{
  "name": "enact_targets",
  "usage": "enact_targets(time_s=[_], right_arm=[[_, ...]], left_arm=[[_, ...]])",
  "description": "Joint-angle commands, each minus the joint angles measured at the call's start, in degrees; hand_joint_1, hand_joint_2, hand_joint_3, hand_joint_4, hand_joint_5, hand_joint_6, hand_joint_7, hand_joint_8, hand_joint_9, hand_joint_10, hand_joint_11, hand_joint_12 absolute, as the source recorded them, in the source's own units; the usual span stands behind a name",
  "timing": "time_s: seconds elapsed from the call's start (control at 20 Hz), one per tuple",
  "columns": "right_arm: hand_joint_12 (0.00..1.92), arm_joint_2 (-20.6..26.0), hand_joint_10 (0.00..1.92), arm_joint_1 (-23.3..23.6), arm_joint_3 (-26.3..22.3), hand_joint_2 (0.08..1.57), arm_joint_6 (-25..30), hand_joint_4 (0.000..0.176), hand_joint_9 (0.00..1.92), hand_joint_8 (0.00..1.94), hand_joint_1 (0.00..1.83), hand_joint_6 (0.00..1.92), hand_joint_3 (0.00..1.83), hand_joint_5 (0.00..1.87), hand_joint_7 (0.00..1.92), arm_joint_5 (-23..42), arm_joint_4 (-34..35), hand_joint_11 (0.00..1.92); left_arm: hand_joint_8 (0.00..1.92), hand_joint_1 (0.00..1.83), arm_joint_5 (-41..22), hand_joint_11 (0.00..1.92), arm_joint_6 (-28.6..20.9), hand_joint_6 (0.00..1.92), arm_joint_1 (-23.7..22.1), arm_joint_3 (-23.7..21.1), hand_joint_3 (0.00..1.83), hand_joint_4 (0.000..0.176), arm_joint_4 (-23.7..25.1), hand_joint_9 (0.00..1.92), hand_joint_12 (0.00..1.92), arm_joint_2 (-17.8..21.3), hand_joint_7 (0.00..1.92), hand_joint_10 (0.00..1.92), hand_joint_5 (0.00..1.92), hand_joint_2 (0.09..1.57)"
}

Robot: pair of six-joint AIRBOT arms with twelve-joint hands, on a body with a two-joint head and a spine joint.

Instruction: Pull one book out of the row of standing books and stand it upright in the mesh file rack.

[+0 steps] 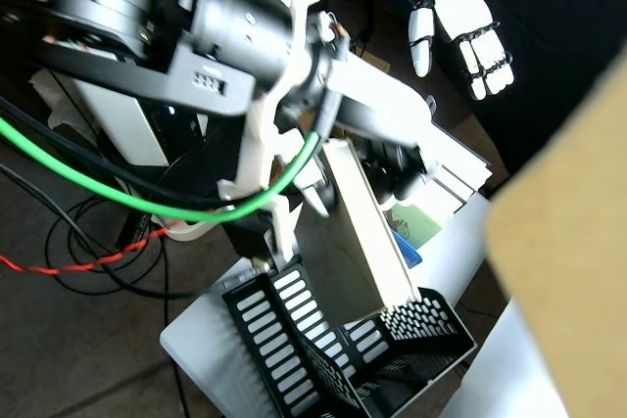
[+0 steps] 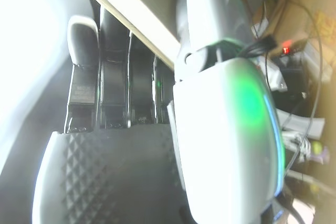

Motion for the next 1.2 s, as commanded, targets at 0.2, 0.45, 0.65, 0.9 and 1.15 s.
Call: enact_targets(time_s=[0.2, 0.45, 0.65, 0.9, 1.15], right_arm=[[1.84, -4.3, 1.67, -0.8, 4.4, 1.27, 2.6, 0.000, 0.66, 1.52, 1.32, 1.32, 0.00, 0.66, 0.66, -7.2, -6.4, 0.51], [1.74, -7.4, 1.26, -3.0, 7.9, 1.25, 8.1, 0.011, 0.63, 1.37, 1.15, 1.36, 0.00, 0.75, 0.74, -8.8, -14.2, 0.43], [1.91, -9.3, 1.50, -4.5, 9.7, 1.27, 12.2, 0.000, 0.61, 1.58, 1.15, 1.26, 0.00, 0.74, 0.70, -10.2, -20.5, 0.45], [1.85, -11.1, 1.52, -4.6, 12.4, 1.26, 14.9, 0.000, 0.63, 1.54, 1.20, 1.25, 0.00, 0.72, 0.74, -11.4, -23.2, 0.51], [1.77, -14.1, 1.67, -5.0, 14.8, 1.25, 17.0, 0.000, 0.64, 1.43, 1.33, 1.20, 0.00, 0.70, 0.74, -12.0, -28.8, 0.45]], left_arm=[[0.00, 0.00, -6.2, 0.00, -0.1, 0.00, -0.4, 0.4, 0.00, 0.097, -0.2, 0.00, 0.00, -0.4, 0.00, 0.00, 0.00, 1.32], [0.00, 0.00, -6.3, 0.00, -0.6, 0.00, -0.4, 0.8, 0.00, 0.085, 0.0, 0.00, 0.00, -1.0, 0.00, 0.00, 0.00, 1.33], [0.00, 0.00, -6.7, 0.00, -0.8, 0.00, -0.4, 0.9, 0.00, 0.084, 0.1, 0.00, 0.00, -1.2, 0.00, 0.00, 0.00, 1.34], [0.00, 0.00, -6.7, 0.00, -1.1, 0.00, -0.4, 1.2, 0.01, 0.074, 0.1, 0.00, 0.00, -1.5, 0.00, 0.00, 0.00, 1.35], [0.00, 0.00, -7.1, 0.00, -1.5, 0.00, -0.4, 1.5, 0.01, 0.080, 0.2, 0.00, 0.00, -1.8, 0.00, 0.00, 0.00, 1.36]])
